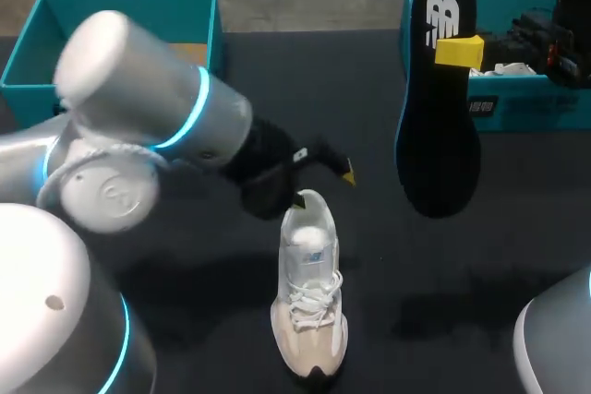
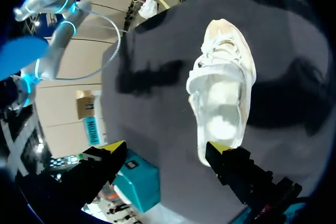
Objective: Take the shoe out of the shoebox, open the shoe tongue, remove and reinsert the insole, then place the shoe into the shoebox
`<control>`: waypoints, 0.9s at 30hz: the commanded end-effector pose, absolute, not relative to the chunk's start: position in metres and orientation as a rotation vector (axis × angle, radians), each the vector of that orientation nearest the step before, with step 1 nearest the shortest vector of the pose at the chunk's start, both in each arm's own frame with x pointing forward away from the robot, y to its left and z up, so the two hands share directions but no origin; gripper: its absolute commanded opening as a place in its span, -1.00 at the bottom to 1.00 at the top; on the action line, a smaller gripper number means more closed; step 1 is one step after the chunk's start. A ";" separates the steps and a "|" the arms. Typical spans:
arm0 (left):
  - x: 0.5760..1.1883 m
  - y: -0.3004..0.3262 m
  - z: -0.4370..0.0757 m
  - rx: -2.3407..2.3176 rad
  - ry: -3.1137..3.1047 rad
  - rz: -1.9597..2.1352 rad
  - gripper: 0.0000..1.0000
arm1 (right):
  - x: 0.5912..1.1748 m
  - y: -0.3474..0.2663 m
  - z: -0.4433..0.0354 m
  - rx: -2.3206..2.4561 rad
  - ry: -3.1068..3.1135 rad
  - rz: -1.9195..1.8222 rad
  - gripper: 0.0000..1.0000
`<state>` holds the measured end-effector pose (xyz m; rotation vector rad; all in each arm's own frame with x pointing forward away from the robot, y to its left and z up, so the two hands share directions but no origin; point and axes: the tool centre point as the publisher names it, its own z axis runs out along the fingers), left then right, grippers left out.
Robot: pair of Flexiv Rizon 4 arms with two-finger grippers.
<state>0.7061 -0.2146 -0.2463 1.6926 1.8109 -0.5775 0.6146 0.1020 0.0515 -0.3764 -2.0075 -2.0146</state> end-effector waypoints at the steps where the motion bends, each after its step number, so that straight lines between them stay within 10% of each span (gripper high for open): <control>1: 0.699 -0.192 -0.229 1.593 1.644 -0.719 1.00 | 0.616 0.104 0.051 -0.377 -2.009 -2.011 -1.00; 27: 0.738 -0.185 -0.212 1.493 1.459 -0.919 1.00 | 0.616 0.104 0.051 -0.377 -2.009 -2.011 -1.00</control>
